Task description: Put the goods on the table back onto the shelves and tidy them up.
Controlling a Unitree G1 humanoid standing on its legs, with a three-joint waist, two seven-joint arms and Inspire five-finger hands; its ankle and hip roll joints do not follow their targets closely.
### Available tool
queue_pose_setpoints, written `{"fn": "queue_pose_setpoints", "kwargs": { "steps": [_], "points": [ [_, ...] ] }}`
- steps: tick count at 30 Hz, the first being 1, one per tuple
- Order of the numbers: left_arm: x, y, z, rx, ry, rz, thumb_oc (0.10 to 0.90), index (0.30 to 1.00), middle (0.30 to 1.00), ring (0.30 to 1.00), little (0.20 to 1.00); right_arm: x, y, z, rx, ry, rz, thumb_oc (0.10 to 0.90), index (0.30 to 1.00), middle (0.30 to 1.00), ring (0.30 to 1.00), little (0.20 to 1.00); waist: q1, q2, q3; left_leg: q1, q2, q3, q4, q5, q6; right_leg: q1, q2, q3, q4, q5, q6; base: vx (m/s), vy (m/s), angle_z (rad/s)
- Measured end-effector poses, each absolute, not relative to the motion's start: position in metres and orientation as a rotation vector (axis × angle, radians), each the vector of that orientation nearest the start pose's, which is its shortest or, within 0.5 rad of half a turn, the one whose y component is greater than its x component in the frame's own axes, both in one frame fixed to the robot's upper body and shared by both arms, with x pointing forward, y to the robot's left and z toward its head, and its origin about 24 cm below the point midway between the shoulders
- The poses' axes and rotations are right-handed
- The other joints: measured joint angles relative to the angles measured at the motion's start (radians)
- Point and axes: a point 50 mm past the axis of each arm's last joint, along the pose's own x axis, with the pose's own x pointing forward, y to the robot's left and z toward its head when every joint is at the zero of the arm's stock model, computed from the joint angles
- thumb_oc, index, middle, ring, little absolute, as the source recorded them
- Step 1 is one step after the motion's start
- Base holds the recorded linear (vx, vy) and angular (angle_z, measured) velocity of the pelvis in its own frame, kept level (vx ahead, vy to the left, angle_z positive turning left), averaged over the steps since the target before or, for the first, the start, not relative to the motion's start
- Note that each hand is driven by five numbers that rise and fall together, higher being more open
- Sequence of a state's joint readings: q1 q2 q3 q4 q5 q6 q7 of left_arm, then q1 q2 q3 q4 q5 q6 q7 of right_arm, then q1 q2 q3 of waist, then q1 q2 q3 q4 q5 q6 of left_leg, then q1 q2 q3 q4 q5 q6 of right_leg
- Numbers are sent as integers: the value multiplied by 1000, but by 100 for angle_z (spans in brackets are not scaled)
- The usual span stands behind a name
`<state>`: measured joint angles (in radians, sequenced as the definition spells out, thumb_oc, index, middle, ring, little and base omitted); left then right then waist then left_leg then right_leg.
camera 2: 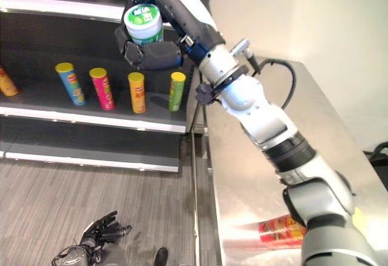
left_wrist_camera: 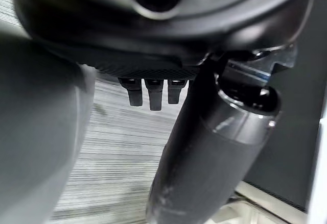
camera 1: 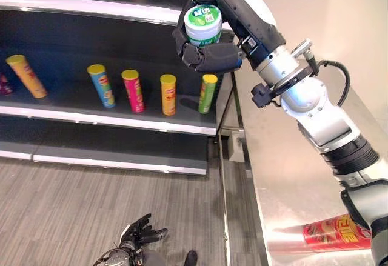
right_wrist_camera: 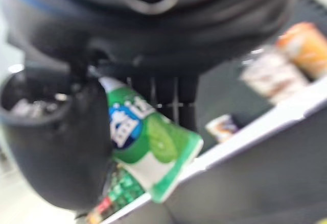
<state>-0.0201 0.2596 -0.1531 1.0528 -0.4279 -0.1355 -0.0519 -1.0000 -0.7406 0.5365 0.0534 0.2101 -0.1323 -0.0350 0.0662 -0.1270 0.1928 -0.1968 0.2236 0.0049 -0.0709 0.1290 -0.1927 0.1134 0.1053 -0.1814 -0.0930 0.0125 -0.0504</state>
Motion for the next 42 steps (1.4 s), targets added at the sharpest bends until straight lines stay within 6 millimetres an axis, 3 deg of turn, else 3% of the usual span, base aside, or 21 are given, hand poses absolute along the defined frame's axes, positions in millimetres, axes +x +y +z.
{"fn": "queue_pose_setpoints", "kwargs": {
  "steps": [2, 3, 4, 5, 6, 7, 9, 11, 13, 17, 22, 24, 26, 28, 30, 35, 38, 39, 40, 41, 42],
  "points": [
    [143, 230, -138, -72, 888, 169, 800, 900, 900, 900, 900, 326, -112, 288, -719, -798, 425, 400, 300, 300, 300, 300, -10, 14, 1, -18, -15, 61, 26, -8, 13, 39, 3, -1, 0, -41, 24, 384, 373, -23],
    [136, 231, -139, -70, 905, 171, 800, 900, 900, 900, 900, 327, -113, 281, -710, -774, 425, 400, 300, 300, 300, 300, -5, 23, -15, -20, -36, 43, 53, -14, 77, 74, -6, 12, 0, -51, 14, 288, 370, -41],
    [134, 230, -140, -70, 907, 167, 800, 900, 900, 900, 900, 327, -112, 281, -702, -779, 425, 400, 300, 300, 300, 300, -5, 34, -25, -20, -44, 37, 55, -9, 84, 82, -10, 21, 0, -63, 3, 357, 496, -43],
    [136, 227, -140, -62, 912, 152, 800, 900, 900, 900, 900, 325, -114, 283, -701, -789, 414, 400, 300, 300, 300, 300, -9, 46, -27, -25, -61, 70, 80, -12, 94, 96, -20, 24, 1, -77, 24, 228, 454, -26],
    [134, 224, -142, -56, 926, 141, 800, 900, 900, 900, 900, 326, -112, 281, -687, -784, 413, 400, 300, 300, 300, 300, -29, 41, -35, 7, -104, 112, 60, -3, 132, 114, -55, 24, 2, -91, 32, 142, 332, -58],
    [135, 216, -144, -29, 939, 98, 800, 900, 900, 900, 900, 324, -108, 280, -689, -796, 413, 400, 300, 300, 300, 300, -32, 80, -54, 86, -135, 151, -26, 89, 214, 106, -85, 59, 69, -115, 72, 119, 428, -58],
    [139, 216, -143, -12, 933, 84, 800, 900, 900, 900, 900, 323, -104, 271, -664, -778, 428, 400, 300, 300, 300, 300, -44, 74, -55, 119, -154, 143, -22, 79, 235, 80, -130, 43, 193, -142, 113, 63, 386, -51],
    [153, 222, -135, 8, 883, 86, 800, 900, 900, 900, 900, 319, -93, 273, -601, -824, 437, 400, 300, 300, 300, 300, -31, 68, -64, 151, -195, 180, -20, 39, 280, -2, -238, 30, 362, -100, 169, 34, 351, -55],
    [170, 216, -128, 4, 827, 71, 800, 900, 900, 900, 900, 318, -94, 278, -593, -850, 425, 400, 300, 300, 300, 300, -37, 78, -62, 182, -229, 141, -20, -5, 335, -64, -299, -70, 497, -121, 192, 51, 262, -7],
    [175, 218, -124, 16, 805, 73, 800, 900, 900, 900, 900, 321, -100, 279, -631, -840, 395, 400, 300, 300, 300, 300, -46, 101, -49, 228, -249, 118, -20, -13, 334, -95, -306, -129, 419, -127, 203, 28, 146, 15],
    [162, 219, -128, 37, 833, 55, 800, 900, 900, 900, 900, 321, -103, 281, -645, -846, 384, 400, 300, 300, 300, 300, -54, 92, -45, 240, -254, 109, -20, -48, 277, -171, -257, -109, 342, -120, 196, 17, 58, 12],
    [142, 225, -134, 52, 883, 64, 800, 900, 900, 900, 900, 322, -104, 280, -659, -843, 379, 400, 300, 300, 300, 300, -53, 74, -43, 246, -270, 107, -21, -65, 253, -165, -213, -85, 267, -98, 165, 42, 27, 7],
    [132, 223, -139, 53, 923, 59, 800, 900, 900, 900, 900, 321, -108, 279, -669, -838, 372, 400, 300, 300, 300, 300, -61, 57, -44, 247, -288, 97, -22, -67, 250, -122, -175, 7, 154, -36, 114, 30, -13, 20],
    [123, 215, -139, 25, 915, 47, 800, 900, 900, 900, 900, 321, -114, 277, -666, -832, 354, 400, 300, 300, 300, 300, -51, 60, -41, 253, -283, 104, -23, -70, 234, -40, -158, -10, -9, 65, 93, 28, -78, 4],
    [119, 207, -141, 2, 921, 35, 800, 900, 900, 900, 900, 320, -115, 277, -671, -831, 355, 400, 300, 300, 300, 300, -57, 68, -38, 253, -275, 109, -26, -72, 224, -32, -150, -11, -8, 66, 87, 24, -77, -5],
    [136, 199, -134, -18, 864, -4, 800, 900, 900, 900, 900, 316, -125, 284, -729, -839, 348, 400, 300, 300, 300, 300, -60, 68, -38, 249, -259, 80, -22, -60, 209, -25, -133, -33, -2, 57, 75, -29, -82, 19],
    [159, 202, -123, -2, 799, -12, 800, 900, 900, 900, 900, 315, -130, 290, -745, -851, 329, 400, 300, 300, 300, 300, -43, 49, -15, 161, -260, 66, 107, -64, 158, -25, -136, -63, 5, 52, 47, -157, 4, 55],
    [167, 202, -119, -3, 776, -13, 800, 900, 900, 900, 900, 315, -131, 292, -752, -855, 323, 400, 300, 300, 300, 300, -39, 40, -9, 104, -264, 71, 194, -52, 139, -57, -136, -69, 43, 39, 38, -38, 91, 61],
    [178, 207, -112, 6, 737, -10, 800, 900, 900, 900, 900, 314, -132, 298, -757, -873, 316, 400, 300, 300, 300, 300, -49, -4, 15, 60, -262, 96, 260, -85, 106, -60, -195, -73, 32, 48, 19, 5, 184, 64],
    [182, 216, -107, 27, 720, -2, 800, 900, 900, 900, 900, 313, -128, 299, -735, -883, 321, 400, 300, 300, 300, 300, -46, -40, 34, 45, -194, 149, 315, -139, 146, -43, -195, -82, 1, 59, 5, -3, 236, 37],
    [178, 218, -108, 27, 729, 8, 800, 900, 900, 900, 900, 313, -126, 298, -732, -885, 330, 400, 300, 300, 300, 300, -41, -35, 36, 68, -101, 140, 312, -145, 127, -40, -184, -69, 0, 53, 3, -15, 360, 18]
  ]
}}
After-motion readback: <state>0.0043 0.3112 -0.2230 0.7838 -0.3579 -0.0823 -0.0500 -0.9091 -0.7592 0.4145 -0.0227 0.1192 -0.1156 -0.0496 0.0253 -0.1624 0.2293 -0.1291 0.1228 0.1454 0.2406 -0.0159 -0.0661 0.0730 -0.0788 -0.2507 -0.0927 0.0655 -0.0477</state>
